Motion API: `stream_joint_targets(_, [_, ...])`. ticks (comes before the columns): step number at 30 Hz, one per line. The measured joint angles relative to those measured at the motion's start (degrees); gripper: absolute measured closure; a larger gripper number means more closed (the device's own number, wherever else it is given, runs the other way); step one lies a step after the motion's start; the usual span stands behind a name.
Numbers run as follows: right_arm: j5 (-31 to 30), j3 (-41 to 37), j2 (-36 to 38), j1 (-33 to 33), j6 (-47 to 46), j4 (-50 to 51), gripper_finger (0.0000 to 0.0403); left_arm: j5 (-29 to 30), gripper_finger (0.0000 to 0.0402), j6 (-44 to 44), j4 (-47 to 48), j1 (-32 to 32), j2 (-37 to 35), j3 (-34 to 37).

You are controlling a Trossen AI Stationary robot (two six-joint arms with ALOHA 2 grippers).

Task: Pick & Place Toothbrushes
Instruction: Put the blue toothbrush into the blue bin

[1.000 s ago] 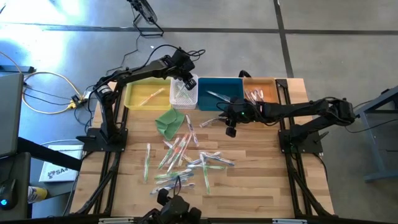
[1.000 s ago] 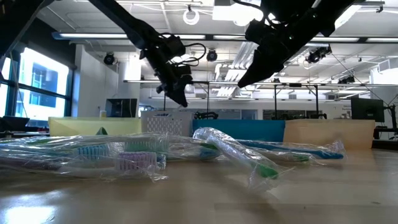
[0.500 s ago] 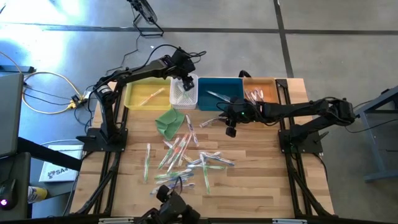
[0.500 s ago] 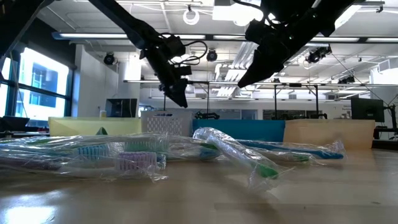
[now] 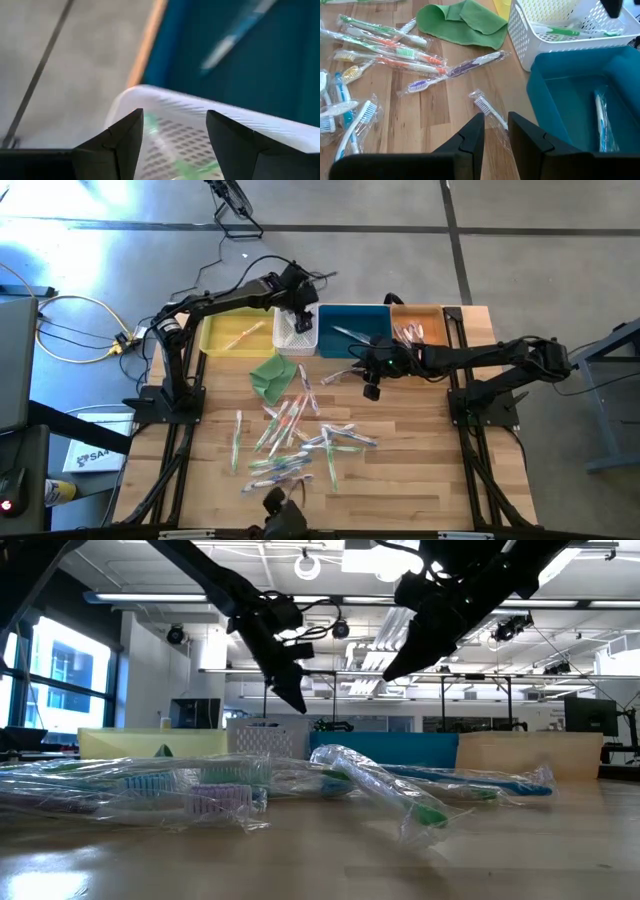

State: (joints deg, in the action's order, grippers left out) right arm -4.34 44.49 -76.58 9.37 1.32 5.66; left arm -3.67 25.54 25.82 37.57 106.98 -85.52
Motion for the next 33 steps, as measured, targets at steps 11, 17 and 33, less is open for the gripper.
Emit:
stream_joint_targets(11, [0.0, 0.0, 0.0, 0.0, -1.1, 4.8, 0.0324, 0.4, 0.019, 9.2, -1.6, -8.9, -0.7, 0.0])
stream_joint_targets(17, [0.1, 0.0, 0.0, 0.0, -1.2, 4.7, 0.0324, 0.3, 0.019, 10.7, -1.2, -10.0, -5.0, 0.0])
stream_joint_targets(33, [0.4, 0.0, 0.0, 0.0, -1.7, 3.7, 0.0324, 7.4, 0.019, 8.7, -19.2, -21.3, -32.5, 29.7])
